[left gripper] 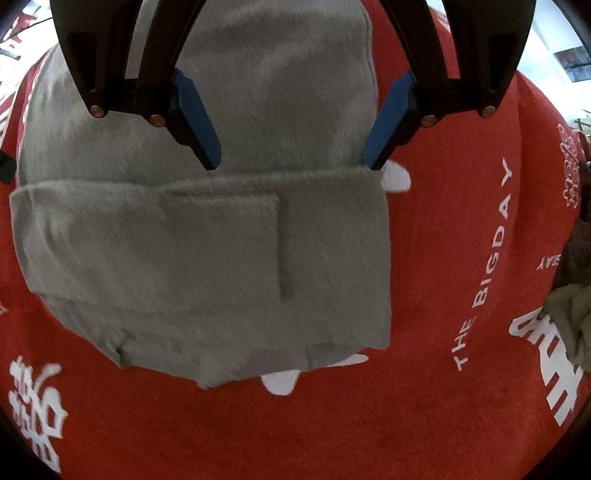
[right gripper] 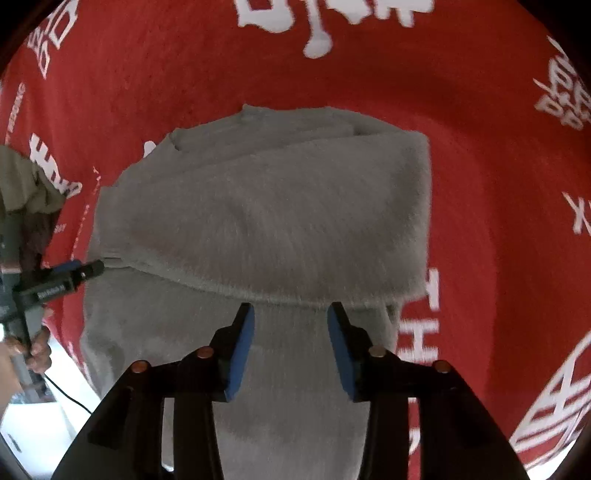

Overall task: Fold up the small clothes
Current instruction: 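Move both grippers open toward the grey sweater's hem, then grasp the hem with both grippers and fold it up toward the collar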

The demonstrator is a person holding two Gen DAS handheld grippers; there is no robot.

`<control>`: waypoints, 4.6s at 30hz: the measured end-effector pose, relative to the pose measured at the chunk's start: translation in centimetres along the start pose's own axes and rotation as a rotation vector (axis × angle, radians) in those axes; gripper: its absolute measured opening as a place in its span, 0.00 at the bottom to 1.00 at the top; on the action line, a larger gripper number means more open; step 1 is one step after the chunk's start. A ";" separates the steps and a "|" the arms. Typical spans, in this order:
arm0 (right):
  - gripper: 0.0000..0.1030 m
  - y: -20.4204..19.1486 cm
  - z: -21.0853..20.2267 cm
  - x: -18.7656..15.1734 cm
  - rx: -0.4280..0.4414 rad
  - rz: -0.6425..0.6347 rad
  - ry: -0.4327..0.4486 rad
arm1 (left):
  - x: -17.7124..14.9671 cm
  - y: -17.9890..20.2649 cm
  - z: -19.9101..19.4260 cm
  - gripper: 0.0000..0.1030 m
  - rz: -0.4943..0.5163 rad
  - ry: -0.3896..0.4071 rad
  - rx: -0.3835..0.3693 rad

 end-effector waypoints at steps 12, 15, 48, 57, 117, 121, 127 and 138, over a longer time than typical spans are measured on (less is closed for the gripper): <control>0.83 0.3 -3.3 -2.3 0.019 0.041 0.019 | -3.1 4.4 -2.2 1.00 0.037 -0.057 -0.035; 0.91 -0.1 -3.9 -2.3 0.011 0.005 0.040 | -3.2 4.8 -2.1 1.00 0.045 -0.062 -0.012; 0.98 -4.0 -4.9 -13.4 0.069 -0.004 -0.094 | -16.4 0.9 -4.3 1.00 0.017 -0.071 0.001; 0.86 -4.0 -4.1 -20.2 0.168 0.063 -0.101 | -22.8 -5.7 -2.5 1.00 0.026 -0.054 -0.170; 0.10 -1.3 -2.8 -23.3 0.833 0.470 0.018 | -19.8 -6.6 -3.0 0.11 -0.125 -0.069 -0.667; 0.10 -1.0 -4.8 -19.7 0.893 0.460 0.089 | -15.5 -7.3 -4.2 0.11 -0.152 -0.006 -0.655; 0.10 0.4 -6.7 -11.9 0.932 0.432 0.142 | -8.5 -8.0 -5.5 0.11 -0.185 0.070 -0.634; 0.10 4.2 -3.8 6.7 0.926 0.344 0.139 | 7.9 -4.6 -1.8 0.11 -0.217 0.155 -0.558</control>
Point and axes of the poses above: each gripper's, at about its wrist camera, not at the fingertips, and z roughly the way its jaws point, y to its right, x to its top, the point moved 2 cm from there along z, roughly the way its jaws point, and after that the axes turned 5 degrees about -z, right-handed, at the moved point
